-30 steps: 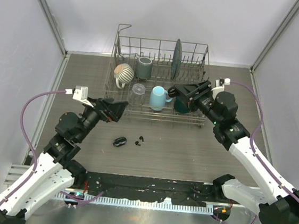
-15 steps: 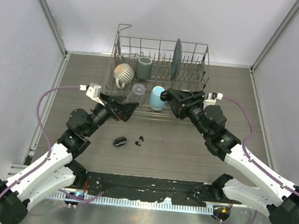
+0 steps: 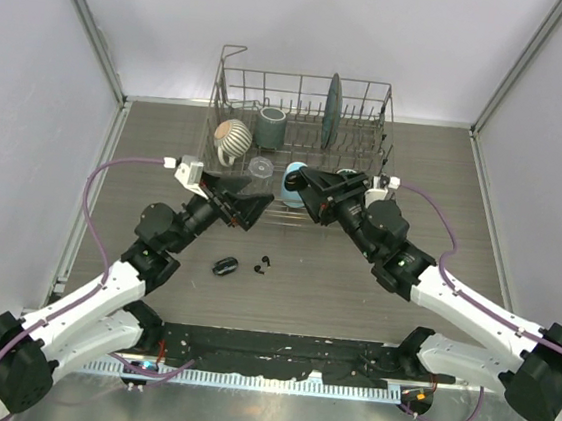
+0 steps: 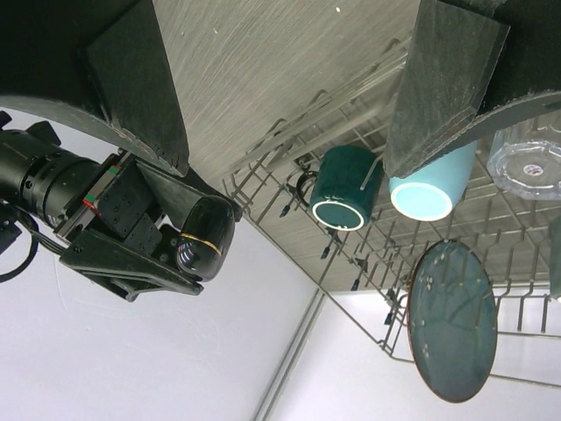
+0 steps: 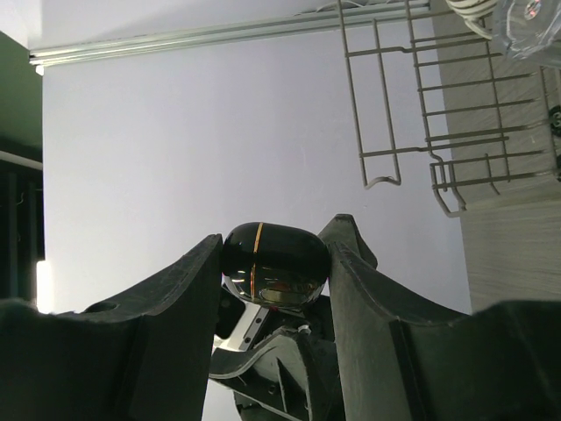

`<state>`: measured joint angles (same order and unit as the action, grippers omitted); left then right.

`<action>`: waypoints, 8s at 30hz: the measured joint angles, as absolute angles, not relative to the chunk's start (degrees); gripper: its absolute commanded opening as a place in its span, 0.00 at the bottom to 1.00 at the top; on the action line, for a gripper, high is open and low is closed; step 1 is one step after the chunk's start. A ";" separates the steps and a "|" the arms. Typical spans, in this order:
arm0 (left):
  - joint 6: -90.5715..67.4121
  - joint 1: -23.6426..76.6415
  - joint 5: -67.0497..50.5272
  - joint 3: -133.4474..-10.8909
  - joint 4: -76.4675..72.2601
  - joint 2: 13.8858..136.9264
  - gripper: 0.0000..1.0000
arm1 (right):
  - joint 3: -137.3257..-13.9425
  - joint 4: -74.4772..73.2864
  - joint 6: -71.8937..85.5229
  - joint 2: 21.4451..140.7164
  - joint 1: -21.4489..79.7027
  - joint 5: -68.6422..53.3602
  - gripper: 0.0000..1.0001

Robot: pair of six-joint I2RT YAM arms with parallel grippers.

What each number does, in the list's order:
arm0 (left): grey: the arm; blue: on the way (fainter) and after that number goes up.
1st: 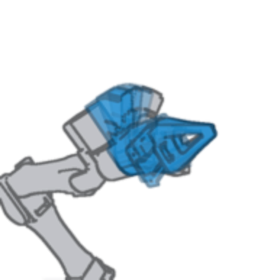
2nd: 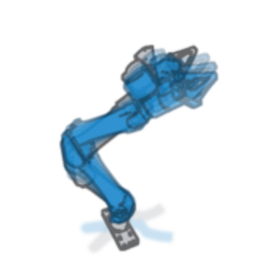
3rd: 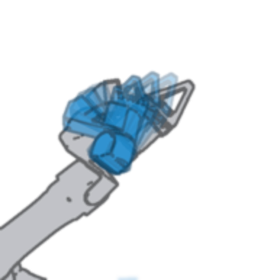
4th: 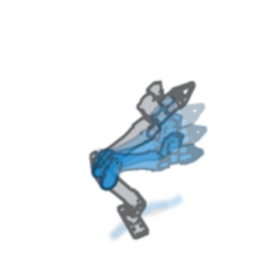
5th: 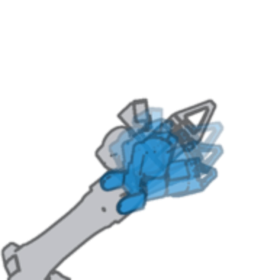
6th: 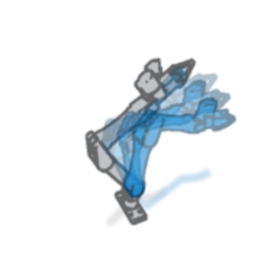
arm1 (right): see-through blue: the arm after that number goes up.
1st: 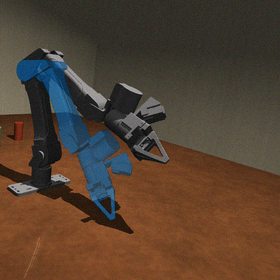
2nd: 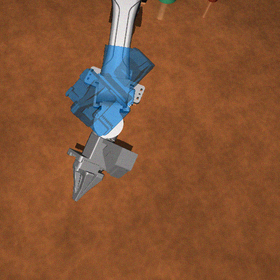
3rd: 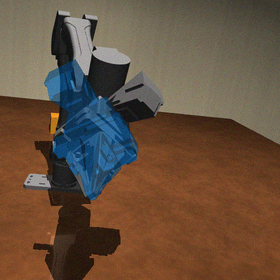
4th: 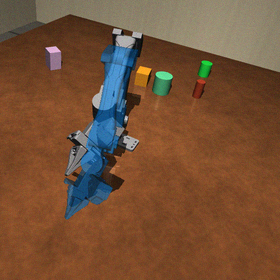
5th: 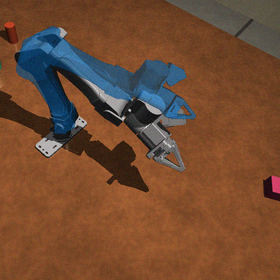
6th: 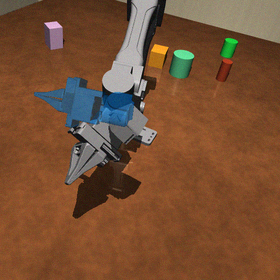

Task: Insert the wireless bluetooth earbuds into the charging case
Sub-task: Pick up the charging case at the center of the board, then open the charging case.

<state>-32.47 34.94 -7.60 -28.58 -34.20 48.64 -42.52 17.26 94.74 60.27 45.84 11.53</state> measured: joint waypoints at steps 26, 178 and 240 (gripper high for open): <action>-32.27 37.52 -10.02 -29.47 -48.27 59.31 0.79 | -42.52 21.45 98.91 63.86 49.04 10.68 0.01; -26.37 39.16 -13.89 -26.72 -43.90 48.53 0.00 | -63.55 -7.40 49.95 64.93 42.52 -16.75 0.70; -17.74 38.94 -13.02 -26.89 -35.07 41.74 0.00 | -60.84 1.74 69.06 69.01 37.50 -29.45 0.72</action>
<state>-17.74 38.94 -13.02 -26.89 -35.07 41.74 -60.84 1.74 69.06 69.01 37.50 -29.45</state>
